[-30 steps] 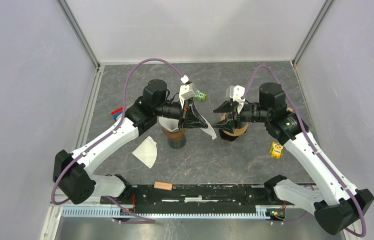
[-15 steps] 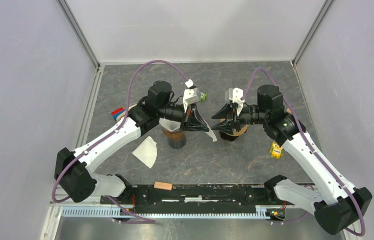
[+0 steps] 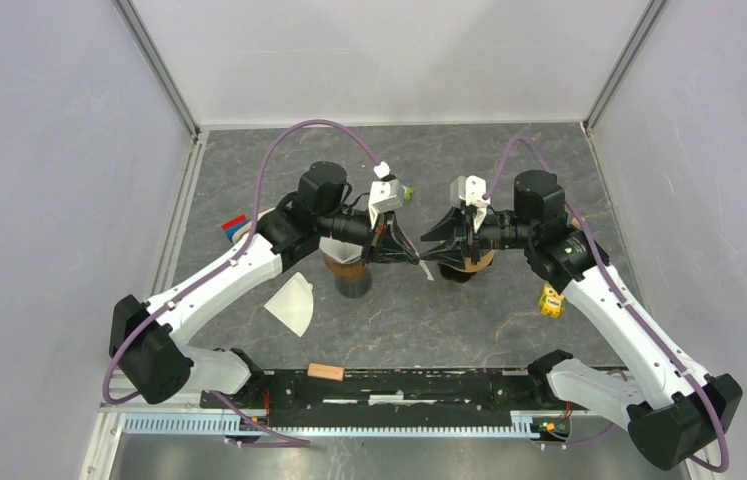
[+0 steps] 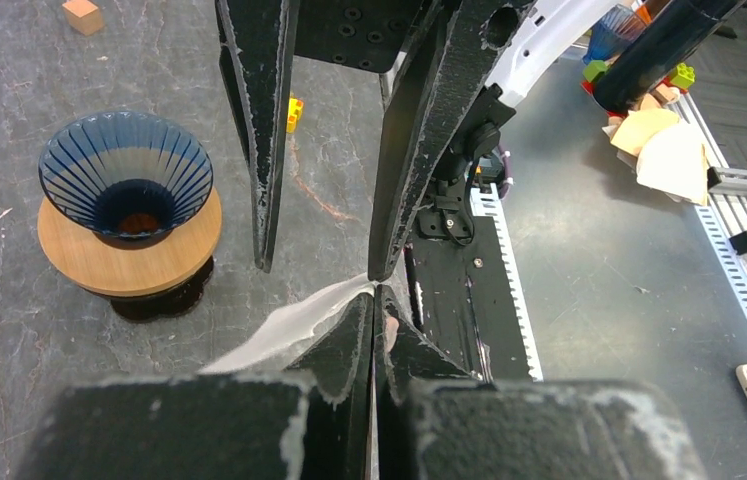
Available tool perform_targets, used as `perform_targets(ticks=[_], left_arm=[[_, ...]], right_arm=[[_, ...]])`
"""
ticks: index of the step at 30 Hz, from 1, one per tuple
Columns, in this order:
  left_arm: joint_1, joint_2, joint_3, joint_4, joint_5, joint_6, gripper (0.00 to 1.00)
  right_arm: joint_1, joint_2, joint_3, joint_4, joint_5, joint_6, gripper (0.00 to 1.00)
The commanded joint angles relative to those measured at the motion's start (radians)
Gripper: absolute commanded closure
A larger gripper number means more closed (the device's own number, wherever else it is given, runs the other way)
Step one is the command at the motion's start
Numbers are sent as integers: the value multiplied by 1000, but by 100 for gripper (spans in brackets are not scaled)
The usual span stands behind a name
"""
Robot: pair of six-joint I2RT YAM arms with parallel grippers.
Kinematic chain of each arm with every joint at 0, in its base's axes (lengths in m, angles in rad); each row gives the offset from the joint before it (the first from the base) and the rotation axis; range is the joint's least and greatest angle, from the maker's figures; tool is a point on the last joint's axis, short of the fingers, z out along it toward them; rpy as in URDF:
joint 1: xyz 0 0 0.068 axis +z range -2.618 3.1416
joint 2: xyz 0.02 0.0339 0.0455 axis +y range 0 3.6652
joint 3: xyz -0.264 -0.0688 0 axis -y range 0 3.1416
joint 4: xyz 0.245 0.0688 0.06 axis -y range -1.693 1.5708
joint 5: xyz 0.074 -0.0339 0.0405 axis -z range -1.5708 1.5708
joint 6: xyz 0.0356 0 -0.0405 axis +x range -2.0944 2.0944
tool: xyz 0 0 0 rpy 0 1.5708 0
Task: Place the coffee filter in the dripper
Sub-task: Place the coffee filter in the coffee dripper.
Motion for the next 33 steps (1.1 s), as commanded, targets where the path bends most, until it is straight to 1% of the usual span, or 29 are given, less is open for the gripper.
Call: perform_targets(ticks=[1, 12, 22, 33], left_arm=[[-7, 2, 34, -3, -5, 60, 98], [-9, -2, 30, -23, -24, 96, 98], [-13, -4, 32, -24, -15, 98, 98], [-13, -13, 26, -24, 3, 99, 98]], right_arm=[[1, -14, -6, 37, -15, 12, 56], [-21, -25, -28, 92, -115, 67, 57], [-21, -14, -60, 128, -98, 97, 58], [-21, -8, -57, 117, -53, 85, 61]])
